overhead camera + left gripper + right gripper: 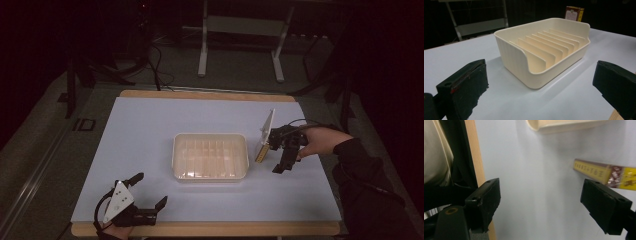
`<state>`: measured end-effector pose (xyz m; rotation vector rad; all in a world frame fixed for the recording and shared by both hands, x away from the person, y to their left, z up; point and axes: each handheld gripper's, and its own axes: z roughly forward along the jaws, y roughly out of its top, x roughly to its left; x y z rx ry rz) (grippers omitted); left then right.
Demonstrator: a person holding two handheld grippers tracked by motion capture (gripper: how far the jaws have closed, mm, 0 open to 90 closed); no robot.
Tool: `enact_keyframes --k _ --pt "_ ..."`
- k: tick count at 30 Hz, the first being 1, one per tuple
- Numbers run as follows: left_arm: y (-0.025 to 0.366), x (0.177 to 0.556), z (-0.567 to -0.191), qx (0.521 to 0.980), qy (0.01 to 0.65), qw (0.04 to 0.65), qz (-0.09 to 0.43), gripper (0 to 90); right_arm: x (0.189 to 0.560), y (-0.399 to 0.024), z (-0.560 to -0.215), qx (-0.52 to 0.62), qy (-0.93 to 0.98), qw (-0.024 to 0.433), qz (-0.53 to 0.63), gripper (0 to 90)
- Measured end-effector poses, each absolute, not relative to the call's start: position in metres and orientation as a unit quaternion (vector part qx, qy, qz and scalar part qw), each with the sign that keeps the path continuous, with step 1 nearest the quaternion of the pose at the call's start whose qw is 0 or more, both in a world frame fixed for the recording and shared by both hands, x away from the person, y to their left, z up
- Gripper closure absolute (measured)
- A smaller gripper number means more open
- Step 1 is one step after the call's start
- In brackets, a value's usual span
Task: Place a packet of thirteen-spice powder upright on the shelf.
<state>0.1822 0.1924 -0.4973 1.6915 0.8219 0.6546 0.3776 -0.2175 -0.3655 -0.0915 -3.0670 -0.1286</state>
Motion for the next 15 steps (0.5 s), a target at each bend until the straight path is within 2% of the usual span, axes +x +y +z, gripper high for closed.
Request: enact_keyframes --k 15 --pt "0.196 0.178 -0.498 0.709 0.352 0.544 0.279 0.0 0.417 -0.215 -0.356 -0.051 -0.997 -0.02 -0.063 16.6"
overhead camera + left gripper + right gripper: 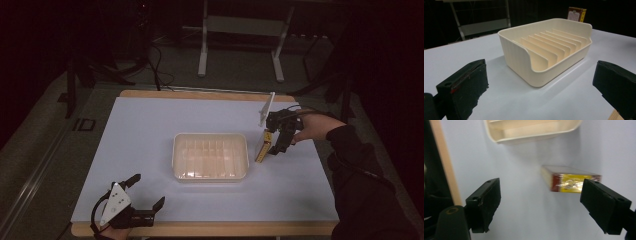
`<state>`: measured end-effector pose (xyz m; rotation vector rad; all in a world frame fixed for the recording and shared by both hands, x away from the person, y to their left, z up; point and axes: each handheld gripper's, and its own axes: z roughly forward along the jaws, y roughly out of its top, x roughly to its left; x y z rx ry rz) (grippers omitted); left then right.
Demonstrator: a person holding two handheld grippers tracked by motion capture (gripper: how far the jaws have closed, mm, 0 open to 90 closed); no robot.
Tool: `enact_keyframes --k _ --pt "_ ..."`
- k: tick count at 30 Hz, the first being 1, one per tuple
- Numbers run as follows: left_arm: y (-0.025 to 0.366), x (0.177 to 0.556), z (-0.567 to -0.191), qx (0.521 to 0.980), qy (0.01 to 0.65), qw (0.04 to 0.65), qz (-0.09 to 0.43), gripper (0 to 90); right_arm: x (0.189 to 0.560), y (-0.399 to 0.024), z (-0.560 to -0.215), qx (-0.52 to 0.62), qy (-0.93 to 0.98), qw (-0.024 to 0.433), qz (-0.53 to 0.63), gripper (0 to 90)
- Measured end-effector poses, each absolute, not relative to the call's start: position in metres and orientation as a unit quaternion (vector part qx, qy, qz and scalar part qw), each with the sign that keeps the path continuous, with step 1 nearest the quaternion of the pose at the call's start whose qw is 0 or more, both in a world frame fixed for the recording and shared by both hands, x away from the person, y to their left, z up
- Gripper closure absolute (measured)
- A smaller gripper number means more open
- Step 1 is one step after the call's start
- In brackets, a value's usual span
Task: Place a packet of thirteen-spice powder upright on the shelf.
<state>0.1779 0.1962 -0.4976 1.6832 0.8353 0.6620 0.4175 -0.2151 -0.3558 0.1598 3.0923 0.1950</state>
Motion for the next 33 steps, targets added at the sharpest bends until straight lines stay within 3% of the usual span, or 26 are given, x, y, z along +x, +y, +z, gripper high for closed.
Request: enact_keyframes --k 10,33 --pt "0.196 0.178 -0.498 0.709 0.352 0.543 0.279 0.0 0.44 -0.214 -0.365 0.064 0.997 0.026 0.044 17.7" --pt "0.196 0.18 -0.499 0.711 0.353 0.541 0.276 0.0 0.468 -0.215 -0.397 0.075 0.996 -0.013 0.036 20.5"
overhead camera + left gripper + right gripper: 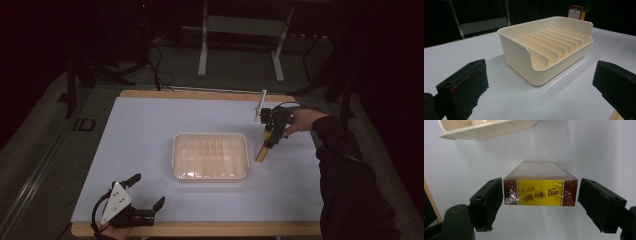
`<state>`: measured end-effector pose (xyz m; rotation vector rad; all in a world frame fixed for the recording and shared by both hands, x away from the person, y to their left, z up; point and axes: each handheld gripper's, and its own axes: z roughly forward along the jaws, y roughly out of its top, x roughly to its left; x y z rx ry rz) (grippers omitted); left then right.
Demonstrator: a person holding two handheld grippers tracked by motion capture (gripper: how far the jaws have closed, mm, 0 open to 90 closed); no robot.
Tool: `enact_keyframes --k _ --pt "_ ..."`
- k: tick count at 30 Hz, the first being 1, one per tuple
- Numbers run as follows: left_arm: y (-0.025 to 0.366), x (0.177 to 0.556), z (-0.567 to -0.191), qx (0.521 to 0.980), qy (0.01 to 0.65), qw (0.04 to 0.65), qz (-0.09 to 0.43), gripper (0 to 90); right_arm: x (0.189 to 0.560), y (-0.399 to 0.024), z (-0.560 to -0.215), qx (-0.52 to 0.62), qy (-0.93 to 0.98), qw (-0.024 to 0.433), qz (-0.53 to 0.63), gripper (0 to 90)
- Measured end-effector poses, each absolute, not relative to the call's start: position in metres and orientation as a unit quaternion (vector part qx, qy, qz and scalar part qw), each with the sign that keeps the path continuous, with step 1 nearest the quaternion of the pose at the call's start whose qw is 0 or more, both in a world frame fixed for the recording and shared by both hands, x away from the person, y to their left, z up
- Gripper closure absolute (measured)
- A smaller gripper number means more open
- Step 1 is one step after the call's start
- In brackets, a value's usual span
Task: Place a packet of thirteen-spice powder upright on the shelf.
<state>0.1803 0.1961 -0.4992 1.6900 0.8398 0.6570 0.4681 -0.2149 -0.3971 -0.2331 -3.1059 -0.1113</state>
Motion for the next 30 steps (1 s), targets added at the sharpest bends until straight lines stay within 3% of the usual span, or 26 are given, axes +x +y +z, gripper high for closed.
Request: enact_keyframes --k 20,30 --pt "0.196 0.18 -0.499 0.714 0.352 0.537 0.278 0.0 0.471 -0.21 -0.408 -0.057 -0.998 0.032 -0.019 31.2" --pt "0.195 0.18 -0.499 0.715 0.35 0.538 0.278 0.0 0.46 -0.211 -0.399 -0.025 -0.999 0.033 -0.008 31.5"
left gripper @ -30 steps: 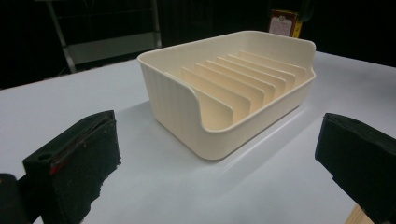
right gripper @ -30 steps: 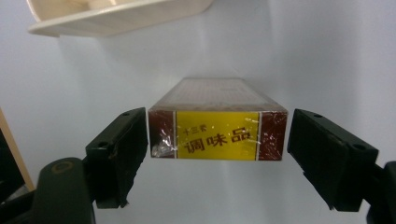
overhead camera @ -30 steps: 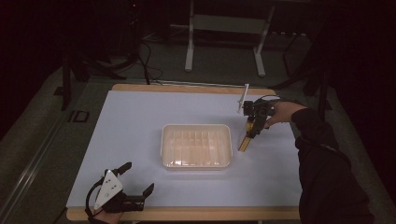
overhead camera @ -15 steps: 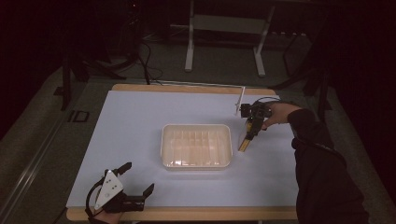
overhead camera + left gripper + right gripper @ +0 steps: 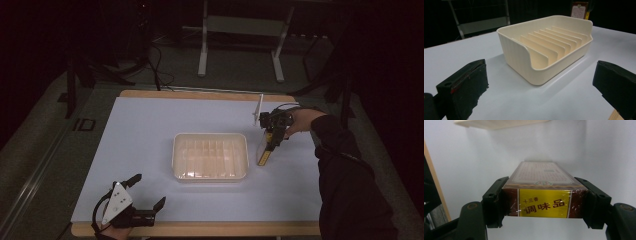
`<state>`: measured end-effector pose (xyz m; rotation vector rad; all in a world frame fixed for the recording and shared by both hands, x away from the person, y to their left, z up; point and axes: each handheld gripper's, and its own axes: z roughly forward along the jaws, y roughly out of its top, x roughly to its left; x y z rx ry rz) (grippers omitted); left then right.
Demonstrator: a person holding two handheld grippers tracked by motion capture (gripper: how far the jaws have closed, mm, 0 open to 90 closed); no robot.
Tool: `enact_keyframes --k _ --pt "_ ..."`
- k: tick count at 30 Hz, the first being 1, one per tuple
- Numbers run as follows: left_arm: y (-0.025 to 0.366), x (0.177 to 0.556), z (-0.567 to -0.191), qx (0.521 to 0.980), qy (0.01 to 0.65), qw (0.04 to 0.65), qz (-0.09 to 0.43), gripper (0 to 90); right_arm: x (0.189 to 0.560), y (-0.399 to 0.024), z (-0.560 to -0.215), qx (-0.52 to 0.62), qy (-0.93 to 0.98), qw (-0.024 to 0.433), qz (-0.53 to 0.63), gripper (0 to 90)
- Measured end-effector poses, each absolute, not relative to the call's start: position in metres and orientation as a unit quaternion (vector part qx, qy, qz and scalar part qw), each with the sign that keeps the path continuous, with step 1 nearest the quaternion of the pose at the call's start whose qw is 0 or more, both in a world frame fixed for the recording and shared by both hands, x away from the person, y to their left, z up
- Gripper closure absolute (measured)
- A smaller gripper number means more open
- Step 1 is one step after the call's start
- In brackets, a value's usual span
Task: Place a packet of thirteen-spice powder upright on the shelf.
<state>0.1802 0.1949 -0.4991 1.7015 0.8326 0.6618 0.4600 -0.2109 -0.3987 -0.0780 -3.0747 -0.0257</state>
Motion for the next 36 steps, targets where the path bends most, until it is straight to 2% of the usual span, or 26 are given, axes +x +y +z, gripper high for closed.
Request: enact_keyframes --k 21,36 --pt "0.192 0.181 -0.499 0.72 0.344 0.537 0.273 0.0 0.43 -0.21 -0.379 0.016 -1.0 0.018 -0.001 31.6" --pt "0.191 0.181 -0.499 0.72 0.343 0.54 0.269 0.0 0.41 -0.202 -0.34 0.022 -1.0 0.003 0.008 31.6"
